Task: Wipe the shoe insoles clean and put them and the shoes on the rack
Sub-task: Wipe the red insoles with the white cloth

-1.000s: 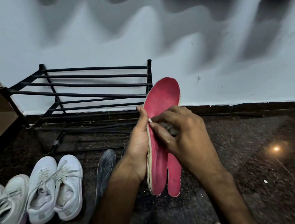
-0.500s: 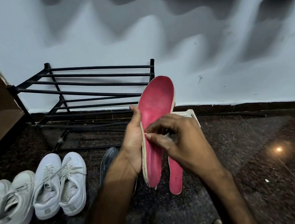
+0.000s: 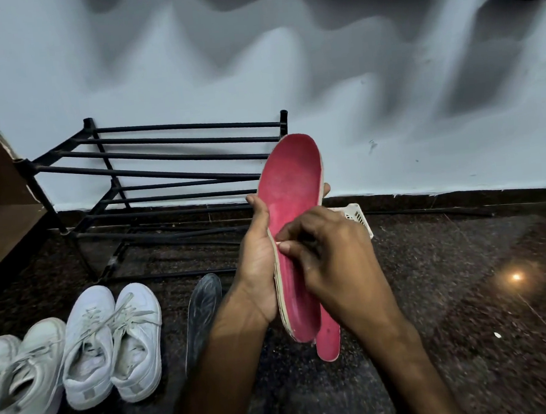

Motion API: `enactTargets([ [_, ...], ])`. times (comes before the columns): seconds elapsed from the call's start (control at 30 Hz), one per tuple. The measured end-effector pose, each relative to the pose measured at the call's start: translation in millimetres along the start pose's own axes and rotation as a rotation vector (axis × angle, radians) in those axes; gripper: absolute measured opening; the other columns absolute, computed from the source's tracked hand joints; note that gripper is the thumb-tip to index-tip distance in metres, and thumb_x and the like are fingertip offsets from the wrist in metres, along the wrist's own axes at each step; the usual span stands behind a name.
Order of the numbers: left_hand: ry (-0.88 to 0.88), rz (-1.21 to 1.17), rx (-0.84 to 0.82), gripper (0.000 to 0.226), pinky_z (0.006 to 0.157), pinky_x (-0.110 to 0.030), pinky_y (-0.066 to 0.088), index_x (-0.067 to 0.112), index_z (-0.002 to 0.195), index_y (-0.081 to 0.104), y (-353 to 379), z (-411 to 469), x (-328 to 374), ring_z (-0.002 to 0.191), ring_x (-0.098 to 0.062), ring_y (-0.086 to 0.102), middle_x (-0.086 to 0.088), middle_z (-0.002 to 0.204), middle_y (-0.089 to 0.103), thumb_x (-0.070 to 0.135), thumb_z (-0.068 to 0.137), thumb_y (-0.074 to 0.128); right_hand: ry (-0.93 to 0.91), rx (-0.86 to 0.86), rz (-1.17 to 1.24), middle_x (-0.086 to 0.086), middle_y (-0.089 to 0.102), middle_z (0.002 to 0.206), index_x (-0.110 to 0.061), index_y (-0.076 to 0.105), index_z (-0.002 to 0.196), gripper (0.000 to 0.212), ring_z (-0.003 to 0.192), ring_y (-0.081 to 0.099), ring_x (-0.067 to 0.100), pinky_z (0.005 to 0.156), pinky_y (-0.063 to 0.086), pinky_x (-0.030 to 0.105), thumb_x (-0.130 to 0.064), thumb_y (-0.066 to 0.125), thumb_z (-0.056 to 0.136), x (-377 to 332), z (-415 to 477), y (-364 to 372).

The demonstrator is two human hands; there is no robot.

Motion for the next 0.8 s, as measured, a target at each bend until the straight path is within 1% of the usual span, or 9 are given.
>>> enactTargets([
  [0.07, 0.023, -0.032, 0.058, 0.073, 0.085, -0.032, 0.056, 0.010, 0.112, 0.069, -5.0, 1.3, -5.5, 0.090, -0.018, 0.071, -0.011, 0.094, 0.073, 0.070, 0.091, 0.034, -0.007, 0.070, -0.066, -0.001, 0.064, 0.083, -0.013, 0.068, 0.082, 0.006, 0.079, 0.058, 0.017, 0.074, 0.050, 0.036, -0.010, 0.074, 0.081, 3.1, 17.3, 3.4],
  [0.17, 0.029, -0.002, 0.077, 0.063, 0.102, -0.038, 0.046, 0.015, 0.094, 0.077, -6.5, 0.5, -5.2, 0.105, -0.023, 0.067, -0.009, 0.101, 0.072, 0.064, 0.093, 0.037, -0.015, 0.145, -0.120, 0.000, 0.062, 0.081, -0.011, 0.068, 0.080, 0.006, 0.079, 0.058, 0.019, 0.071, 0.049, 0.037, -0.009, 0.074, 0.080, 11.6, 45.0, 7.0],
  [0.23, 0.048, -0.003, 0.080, 0.064, 0.098, -0.037, 0.049, 0.014, 0.087, 0.078, -4.9, -0.9, 0.1, 0.097, -0.021, 0.070, -0.009, 0.095, 0.073, 0.062, 0.093, 0.036, -0.003, 0.174, -0.091, 0.000, 0.062, 0.081, -0.011, 0.067, 0.080, 0.006, 0.079, 0.057, 0.019, 0.071, 0.049, 0.036, -0.010, 0.073, 0.082, 13.0, 43.0, 10.3],
  [0.33, 0.066, -0.066, 0.069, 0.065, 0.053, -0.020, 0.056, 0.004, 0.072, 0.068, -3.0, 2.0, 1.8, 0.053, -0.012, 0.068, -0.006, 0.059, 0.065, 0.056, 0.096, 0.037, 0.023, 0.129, -0.024, -0.002, 0.061, 0.081, -0.013, 0.065, 0.081, 0.008, 0.077, 0.055, 0.015, 0.072, 0.046, 0.031, -0.009, 0.072, 0.082, 9.5, 11.4, 17.8],
  [0.4, 0.040, -0.075, 0.085, 0.065, 0.042, -0.017, 0.050, 0.000, 0.073, 0.065, -2.1, 4.1, -2.9, 0.045, -0.011, 0.064, -0.008, 0.054, 0.062, 0.055, 0.096, 0.038, 0.031, 0.109, -0.010, -0.003, 0.063, 0.082, -0.014, 0.067, 0.082, 0.009, 0.079, 0.057, 0.016, 0.074, 0.049, 0.034, -0.008, 0.073, 0.081, 9.4, -4.9, 18.7],
  [0.53, -0.042, 0.030, 0.081, 0.066, 0.091, -0.036, 0.054, 0.014, 0.092, 0.076, 0.7, 0.7, -11.6, 0.093, -0.021, 0.071, -0.010, 0.094, 0.074, 0.064, 0.094, 0.033, 0.063, 0.234, -0.080, 0.000, 0.062, 0.080, -0.011, 0.065, 0.079, 0.009, 0.075, 0.056, 0.018, 0.069, 0.049, 0.034, -0.010, 0.074, 0.082, 22.1, 23.9, 7.8],
  [0.6, -0.037, 0.071, 0.090, 0.065, 0.091, -0.038, 0.055, 0.016, 0.108, 0.071, 2.1, -0.2, -6.8, 0.099, -0.022, 0.070, -0.009, 0.103, 0.074, 0.065, 0.095, 0.029, 0.085, 0.266, -0.112, 0.001, 0.062, 0.080, -0.010, 0.065, 0.078, 0.009, 0.076, 0.057, 0.019, 0.070, 0.048, 0.035, -0.011, 0.074, 0.082, 22.3, 42.4, 3.6],
  [0.7, 0.003, 0.023, 0.086, 0.070, 0.066, -0.026, 0.059, 0.010, 0.086, 0.073, 7.6, -0.3, 5.6, 0.068, -0.014, 0.073, -0.006, 0.070, 0.072, 0.063, 0.096, 0.027, 0.111, 0.158, -0.058, -0.001, 0.064, 0.080, -0.013, 0.066, 0.078, 0.009, 0.076, 0.059, 0.015, 0.073, 0.049, 0.033, -0.011, 0.075, 0.081, 11.4, 32.6, 7.8],
  [0.8, -0.011, 0.038, 0.167, 0.067, 0.039, -0.017, 0.048, 0.003, 0.084, 0.062, 6.6, 4.4, 7.3, 0.039, -0.011, 0.062, -0.006, 0.049, 0.062, 0.061, 0.096, 0.031, 0.125, 0.030, -0.006, -0.002, 0.065, 0.080, -0.014, 0.068, 0.078, 0.009, 0.076, 0.060, 0.014, 0.074, 0.049, 0.032, -0.011, 0.076, 0.079, 0.6, 0.1, 10.6],
])
Point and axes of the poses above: each hand's wrist, its own z-axis towards the middle knuckle, its own y-axis out of the palm, x = y × z, the point moved 1 cm from there along z, towards the middle knuckle
